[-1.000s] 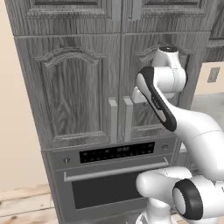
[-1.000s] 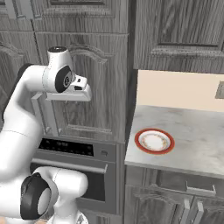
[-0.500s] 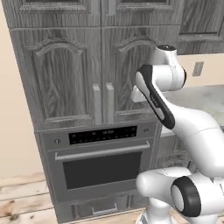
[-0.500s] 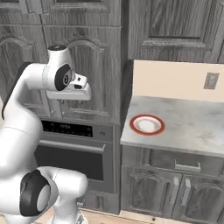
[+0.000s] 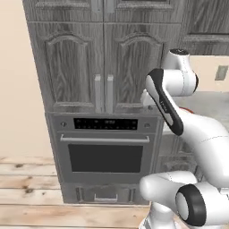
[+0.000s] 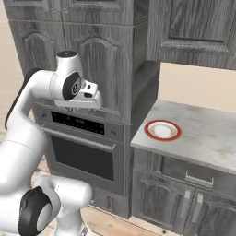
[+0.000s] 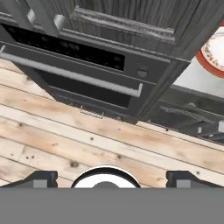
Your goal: Take the baked cake out of the oven and place it on the plate for cooling. Then close the oven door.
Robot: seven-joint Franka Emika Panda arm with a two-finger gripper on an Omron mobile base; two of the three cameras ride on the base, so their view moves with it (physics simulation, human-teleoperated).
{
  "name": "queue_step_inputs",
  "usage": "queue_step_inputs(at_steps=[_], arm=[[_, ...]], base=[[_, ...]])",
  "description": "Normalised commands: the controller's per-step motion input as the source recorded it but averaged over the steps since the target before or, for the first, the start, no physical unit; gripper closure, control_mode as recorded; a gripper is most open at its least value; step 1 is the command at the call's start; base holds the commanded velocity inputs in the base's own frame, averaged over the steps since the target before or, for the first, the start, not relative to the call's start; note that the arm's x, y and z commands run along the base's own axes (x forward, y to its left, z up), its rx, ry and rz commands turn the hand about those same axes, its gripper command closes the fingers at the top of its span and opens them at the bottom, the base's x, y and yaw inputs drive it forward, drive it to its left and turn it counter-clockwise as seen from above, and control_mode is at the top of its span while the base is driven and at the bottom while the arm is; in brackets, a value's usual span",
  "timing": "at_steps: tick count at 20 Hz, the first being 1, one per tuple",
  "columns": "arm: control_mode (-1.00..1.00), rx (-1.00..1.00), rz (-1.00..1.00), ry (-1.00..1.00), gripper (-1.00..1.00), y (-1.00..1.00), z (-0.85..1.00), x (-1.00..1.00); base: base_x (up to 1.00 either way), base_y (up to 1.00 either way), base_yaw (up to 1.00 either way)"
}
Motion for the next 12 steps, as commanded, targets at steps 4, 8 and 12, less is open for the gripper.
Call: queue_step_inputs(at_steps=[4,8,12], arm=[[1.00,0.00,0.00,0.00,-1.00,0.00,0.00,0.00],[1.00,0.00,0.00,0.00,-1.00,0.00,0.00,0.00],[1.00,0.00,0.00,0.00,-1.00,0.00,0.00,0.00]], base=[[0.00,-0.51,0.70],[0.00,-0.59,0.69],[0.00,-0.71,0.65]])
